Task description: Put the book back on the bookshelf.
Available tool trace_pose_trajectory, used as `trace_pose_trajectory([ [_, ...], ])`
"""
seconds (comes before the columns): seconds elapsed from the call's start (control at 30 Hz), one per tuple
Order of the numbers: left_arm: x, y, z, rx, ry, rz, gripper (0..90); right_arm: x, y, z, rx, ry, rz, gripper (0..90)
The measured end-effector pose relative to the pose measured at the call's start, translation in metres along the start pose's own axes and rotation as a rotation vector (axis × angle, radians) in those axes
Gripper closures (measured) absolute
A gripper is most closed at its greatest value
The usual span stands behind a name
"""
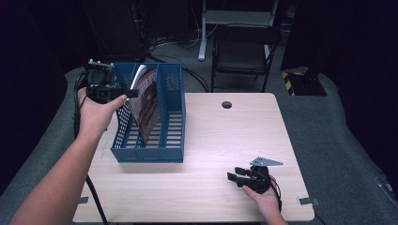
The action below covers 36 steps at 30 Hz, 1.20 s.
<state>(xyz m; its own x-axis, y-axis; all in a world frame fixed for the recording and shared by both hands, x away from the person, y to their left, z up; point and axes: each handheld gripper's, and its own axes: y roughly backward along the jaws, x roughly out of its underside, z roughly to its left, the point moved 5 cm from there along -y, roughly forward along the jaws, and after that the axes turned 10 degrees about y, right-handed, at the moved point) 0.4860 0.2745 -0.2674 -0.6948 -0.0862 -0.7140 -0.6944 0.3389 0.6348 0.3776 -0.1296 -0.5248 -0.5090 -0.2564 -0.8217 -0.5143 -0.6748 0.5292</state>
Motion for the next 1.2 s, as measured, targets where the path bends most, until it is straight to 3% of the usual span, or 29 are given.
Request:
trace_pose_trajectory([
  [0.23, 0.011, 0.002, -0.01, 0.047, -0.002, 0.004, 43.2, 0.0, 0.002, -0.001, 0.004, -0.002, -0.001, 49.8],
  [0.73, 0.044, 0.002, -0.05, 0.146, -0.112, 0.046, 43.2, -0.001, 0.001, 0.0, 0.005, -0.004, 0.0, 49.1],
  [1.2, 0.07, -0.005, -0.065, 0.205, -0.169, 0.096, 43.2, 0.0, 0.001, -0.001, 0.009, -0.004, -0.002, 49.0],
])
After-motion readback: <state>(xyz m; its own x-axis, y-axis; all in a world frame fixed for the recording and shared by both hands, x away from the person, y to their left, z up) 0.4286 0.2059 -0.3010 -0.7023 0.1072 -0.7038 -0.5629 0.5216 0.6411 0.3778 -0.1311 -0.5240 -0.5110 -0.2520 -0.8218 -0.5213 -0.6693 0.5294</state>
